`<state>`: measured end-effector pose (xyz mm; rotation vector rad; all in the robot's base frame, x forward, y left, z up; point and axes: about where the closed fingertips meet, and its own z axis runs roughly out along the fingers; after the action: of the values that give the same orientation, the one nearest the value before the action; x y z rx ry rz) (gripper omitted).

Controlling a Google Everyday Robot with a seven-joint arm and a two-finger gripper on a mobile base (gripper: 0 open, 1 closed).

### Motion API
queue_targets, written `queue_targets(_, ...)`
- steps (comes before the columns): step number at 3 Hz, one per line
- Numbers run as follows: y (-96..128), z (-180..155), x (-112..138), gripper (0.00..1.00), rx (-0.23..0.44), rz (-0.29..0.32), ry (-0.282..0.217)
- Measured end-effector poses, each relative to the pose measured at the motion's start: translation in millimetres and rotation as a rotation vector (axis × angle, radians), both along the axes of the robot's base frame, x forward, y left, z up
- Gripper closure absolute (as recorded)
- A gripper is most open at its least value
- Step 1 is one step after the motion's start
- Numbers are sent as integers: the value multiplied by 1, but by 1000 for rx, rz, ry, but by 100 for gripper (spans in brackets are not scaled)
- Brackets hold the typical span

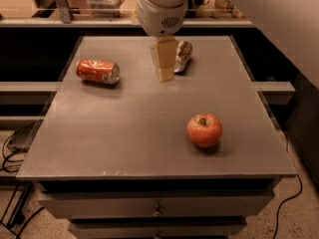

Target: Place coke can upright

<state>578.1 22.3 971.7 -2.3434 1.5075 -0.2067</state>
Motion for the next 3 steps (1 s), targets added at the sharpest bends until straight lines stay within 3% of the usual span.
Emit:
queue_targets(2, 71, -36, 26, 0, 16, 76, 54)
queue_targets(3, 101, -56, 43, 0, 17, 72, 85)
